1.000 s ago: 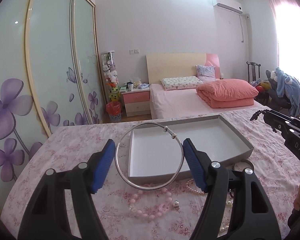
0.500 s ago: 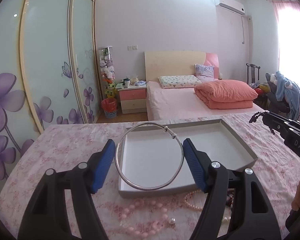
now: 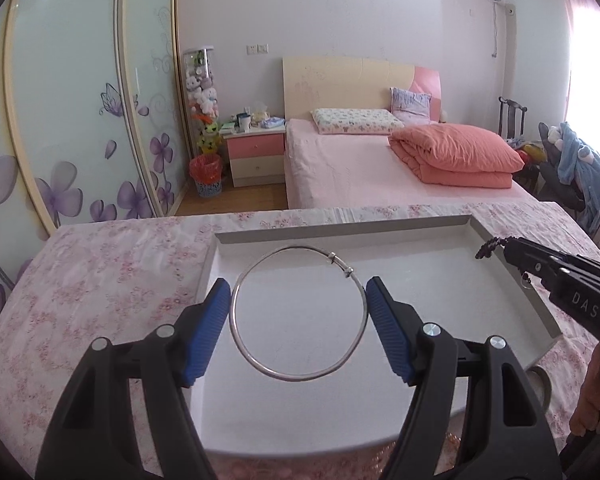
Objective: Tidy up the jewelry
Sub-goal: 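Carry both pieces into the grey tray and open both tools to release them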
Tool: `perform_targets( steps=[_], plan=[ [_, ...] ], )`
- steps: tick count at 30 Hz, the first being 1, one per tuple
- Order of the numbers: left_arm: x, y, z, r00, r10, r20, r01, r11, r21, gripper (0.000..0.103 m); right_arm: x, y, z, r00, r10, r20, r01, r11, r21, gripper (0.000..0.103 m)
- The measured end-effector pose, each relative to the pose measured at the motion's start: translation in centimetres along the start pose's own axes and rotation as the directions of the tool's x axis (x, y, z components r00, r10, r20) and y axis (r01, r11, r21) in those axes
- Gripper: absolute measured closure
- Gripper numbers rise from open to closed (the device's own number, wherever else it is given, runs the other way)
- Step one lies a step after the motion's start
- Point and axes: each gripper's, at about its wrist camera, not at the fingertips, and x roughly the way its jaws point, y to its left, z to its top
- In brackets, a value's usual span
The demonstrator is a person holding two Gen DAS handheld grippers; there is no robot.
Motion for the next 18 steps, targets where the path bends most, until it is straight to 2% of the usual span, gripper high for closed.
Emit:
perform_targets(
  steps=[3,5,7,8,11,13,18],
  plan=[
    [1.5,0.0,0.3,1.0,-0.002,-0.022,0.002,1.0,0.004,0.035,1.3,-0.1,0.2,1.0,-0.002,-0.024,0.002,1.0,0.001,0.091],
    [2.5,0.2,0.4,0.999,-0.01,-0.043,0.009,1.0,-0.008,0.034,1.7,-0.2,0.2,0.999,-0.004,-0.039,0.004,1.0,0.012,0.086],
    [3.3,0.5,0.6,0.997,-0.02,-0.068,0.018,0.999,-0.03,0.034,1.7,-0.9,0.2,0.999,-0.001,-0.046,0.003,0.999,0.038,0.065],
    [3.4,0.7,0.6,0.997,-0.028,-0.074,0.025,0.999,-0.042,0.034,1.5,-1.0,0.2,0.999,-0.001,-0.039,0.003,0.999,0.046,0.062],
    [3.0,1.4,0.9,0.998,-0.024,-0.063,0.021,0.998,-0.057,0.034,0.2,-1.7,-0.1,1.0,-0.011,-0.022,0.012,0.998,0.061,0.061],
    [2.2,2.0,1.2,0.998,-0.037,-0.043,0.034,0.996,-0.076,0.03,-0.4,-2.0,-0.1,1.0,-0.01,-0.014,0.011,0.997,0.072,0.061],
    [-0.7,3.2,1.7,1.0,-0.013,0.011,0.014,0.996,-0.088,0.029,-2.6,-2.3,-0.7,1.0,-0.014,0.005,0.014,0.997,0.077,0.061]
  ],
)
